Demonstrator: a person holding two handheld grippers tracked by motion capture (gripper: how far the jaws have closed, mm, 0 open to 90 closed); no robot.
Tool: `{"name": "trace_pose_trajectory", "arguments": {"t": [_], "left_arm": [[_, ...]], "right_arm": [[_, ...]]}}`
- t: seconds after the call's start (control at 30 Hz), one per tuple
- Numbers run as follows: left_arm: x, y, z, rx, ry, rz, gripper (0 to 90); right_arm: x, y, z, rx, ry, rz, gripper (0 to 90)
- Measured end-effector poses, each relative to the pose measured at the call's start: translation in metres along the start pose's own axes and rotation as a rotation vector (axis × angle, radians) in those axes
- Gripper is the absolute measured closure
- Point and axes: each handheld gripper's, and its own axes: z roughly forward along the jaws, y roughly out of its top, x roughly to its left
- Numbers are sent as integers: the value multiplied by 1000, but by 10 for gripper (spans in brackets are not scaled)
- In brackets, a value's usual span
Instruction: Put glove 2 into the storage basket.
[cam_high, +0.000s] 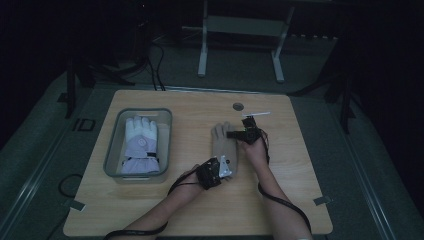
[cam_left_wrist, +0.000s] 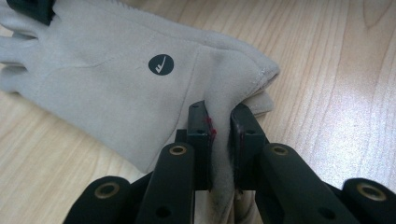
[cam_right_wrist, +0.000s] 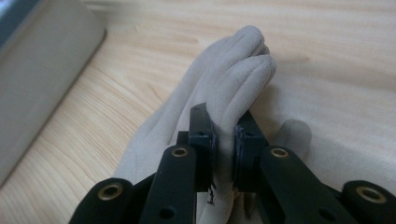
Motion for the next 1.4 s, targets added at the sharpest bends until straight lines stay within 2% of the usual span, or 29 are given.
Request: {"name": "trace_pose_trajectory", "arguments": {"t": [0.23,0.6,0.73,0.97,1.13,1.4], "left_arm": [[-2,10,-17,-21,26,19,813],[0,16,-47,-13,69,35,813],[4,15,-60,-12,84,22,813],[11,12,-85,0,117,40,813],[16,8,-101,10,136,31,813],[23,-2,-119,26,161,22,814]], "right_arm": [[13,10,-12,-24,12,-28,810],[36,25,-22,-55,56,-54,810],[47,33,-24,-70,72,-67,810],[70,47,-29,-89,102,-94,809],[87,57,-31,-99,119,-121,810],[110,70,-24,-88,147,-148,809]]}}
